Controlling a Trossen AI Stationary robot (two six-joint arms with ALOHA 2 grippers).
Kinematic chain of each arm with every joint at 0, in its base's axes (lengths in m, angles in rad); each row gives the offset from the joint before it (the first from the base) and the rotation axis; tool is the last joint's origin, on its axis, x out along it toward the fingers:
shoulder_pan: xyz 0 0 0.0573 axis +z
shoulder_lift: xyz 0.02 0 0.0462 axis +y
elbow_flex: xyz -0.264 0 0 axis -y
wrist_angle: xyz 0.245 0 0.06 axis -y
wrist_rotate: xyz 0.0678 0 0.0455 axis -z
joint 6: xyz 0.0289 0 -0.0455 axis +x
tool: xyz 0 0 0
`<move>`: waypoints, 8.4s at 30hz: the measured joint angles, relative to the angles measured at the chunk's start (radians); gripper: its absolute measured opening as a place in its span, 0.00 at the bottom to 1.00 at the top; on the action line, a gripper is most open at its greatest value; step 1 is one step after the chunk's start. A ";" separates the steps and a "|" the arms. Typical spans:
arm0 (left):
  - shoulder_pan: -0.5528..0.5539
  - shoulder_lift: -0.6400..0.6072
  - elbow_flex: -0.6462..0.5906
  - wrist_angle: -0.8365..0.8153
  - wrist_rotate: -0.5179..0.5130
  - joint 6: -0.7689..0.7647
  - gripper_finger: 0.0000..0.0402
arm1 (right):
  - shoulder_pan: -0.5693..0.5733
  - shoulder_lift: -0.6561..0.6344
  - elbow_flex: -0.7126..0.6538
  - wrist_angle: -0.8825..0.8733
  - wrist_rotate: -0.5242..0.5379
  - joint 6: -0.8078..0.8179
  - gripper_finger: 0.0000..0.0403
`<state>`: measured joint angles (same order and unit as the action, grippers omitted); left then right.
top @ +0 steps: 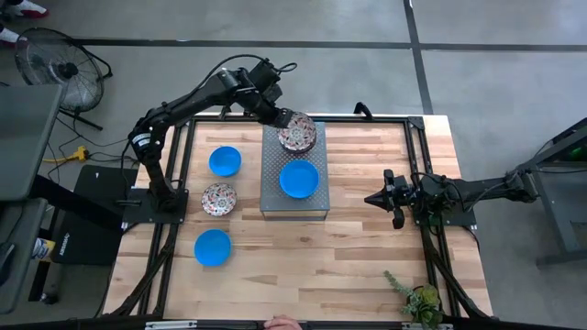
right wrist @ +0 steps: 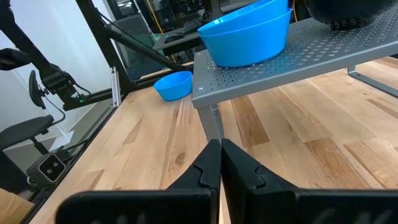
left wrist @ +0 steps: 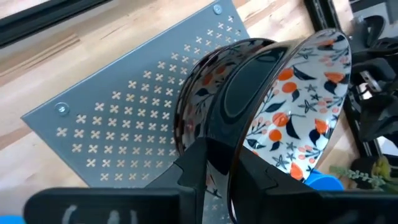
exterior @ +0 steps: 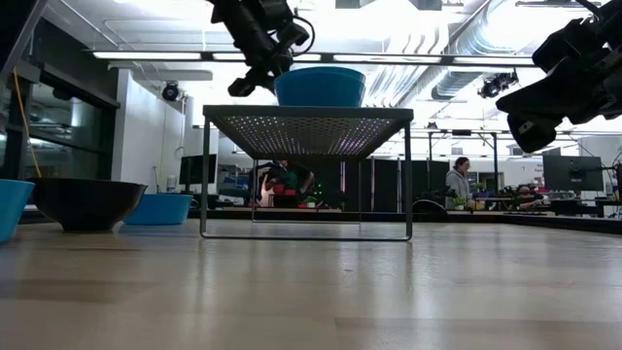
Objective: Pick & Place Mini bowls
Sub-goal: Stack the white patterned bowl on the white patterned bowls on the shelf, then stack the blue bowl on the blue bowls on the shelf
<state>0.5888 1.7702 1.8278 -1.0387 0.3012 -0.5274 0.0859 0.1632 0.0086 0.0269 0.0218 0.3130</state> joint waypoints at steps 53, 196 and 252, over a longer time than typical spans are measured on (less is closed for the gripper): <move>-0.020 0.037 0.000 0.051 0.043 0.160 0.57 | 0.000 0.000 0.000 0.000 0.000 0.000 0.00; 0.035 -0.728 -0.839 0.451 0.038 0.915 0.57 | 0.000 0.000 0.000 0.000 -0.003 0.000 0.00; -1.050 -0.572 -1.089 0.066 -0.204 -0.823 0.57 | 0.000 0.001 0.000 0.000 -0.003 0.000 0.00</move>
<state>-0.4614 1.1985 0.7383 -0.9723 0.0971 -1.3502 0.0859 0.1638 0.0086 0.0269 0.0185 0.3130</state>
